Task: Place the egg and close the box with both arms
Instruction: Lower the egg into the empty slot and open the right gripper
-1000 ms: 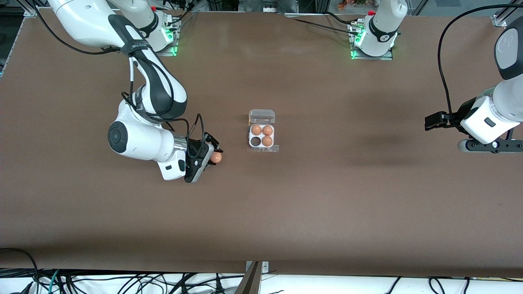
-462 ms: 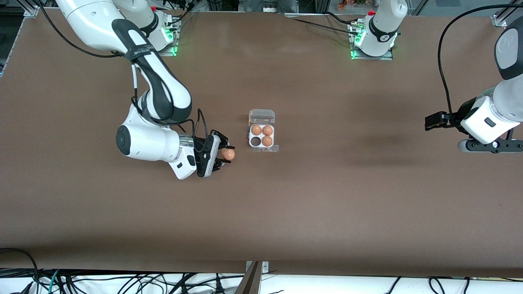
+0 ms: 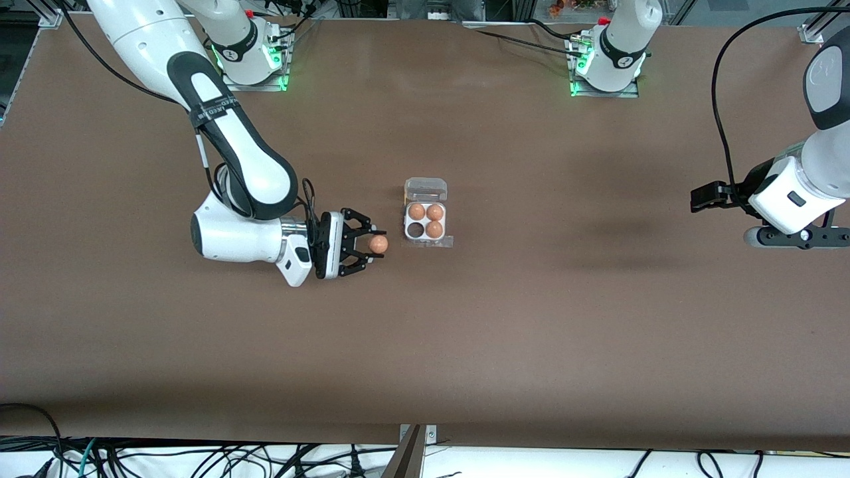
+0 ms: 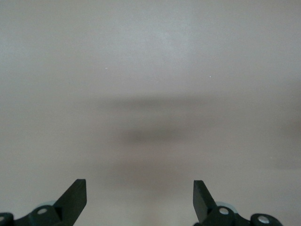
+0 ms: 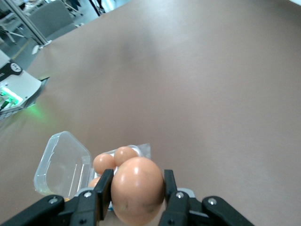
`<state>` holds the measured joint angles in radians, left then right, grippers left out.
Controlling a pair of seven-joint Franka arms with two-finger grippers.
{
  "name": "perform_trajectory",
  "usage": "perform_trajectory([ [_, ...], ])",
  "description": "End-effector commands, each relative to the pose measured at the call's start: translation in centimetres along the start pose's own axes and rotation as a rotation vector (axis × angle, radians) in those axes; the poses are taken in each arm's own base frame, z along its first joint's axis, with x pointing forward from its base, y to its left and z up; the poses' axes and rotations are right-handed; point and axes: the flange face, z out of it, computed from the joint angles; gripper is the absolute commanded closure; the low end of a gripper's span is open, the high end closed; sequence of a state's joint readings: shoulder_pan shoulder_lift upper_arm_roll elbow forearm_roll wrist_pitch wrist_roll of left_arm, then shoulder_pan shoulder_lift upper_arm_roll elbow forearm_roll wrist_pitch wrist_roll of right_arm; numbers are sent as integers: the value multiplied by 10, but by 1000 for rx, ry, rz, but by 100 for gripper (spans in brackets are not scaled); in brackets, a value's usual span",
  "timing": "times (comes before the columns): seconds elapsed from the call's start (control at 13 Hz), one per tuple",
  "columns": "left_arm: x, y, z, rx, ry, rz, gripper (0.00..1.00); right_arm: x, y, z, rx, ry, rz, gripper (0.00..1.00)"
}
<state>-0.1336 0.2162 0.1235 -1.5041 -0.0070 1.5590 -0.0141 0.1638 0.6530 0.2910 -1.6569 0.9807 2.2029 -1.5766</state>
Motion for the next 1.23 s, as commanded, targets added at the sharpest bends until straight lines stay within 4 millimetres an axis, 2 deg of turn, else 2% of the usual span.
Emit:
perform_trajectory([
  [0.0,0,1,-4,-16,-2,-2,0,-9,-7,33,32,49,-54,88],
  [0.15,0,0,-4,-16,-2,-3,0,-15,-9,46,49,48,-121,88],
  [0.46,0,0,-5,-14,1,-3,0,-22,-13,56,61,41,-196,84],
  [0.54,0,0,-5,-16,0,-3,0,-26,-12,62,52,32,-197,81],
  [0.69,0,0,-5,-16,1,-5,0,-34,-12,84,54,16,-206,81],
  [0.77,0,1,-5,-16,1,-3,0,-38,-12,88,56,17,-215,81],
  [0.92,0,0,-5,-16,0,-3,0,-32,-17,92,60,64,-246,80],
  [1.15,0,0,-4,-16,-2,-5,0,-34,-21,103,66,101,-286,80],
])
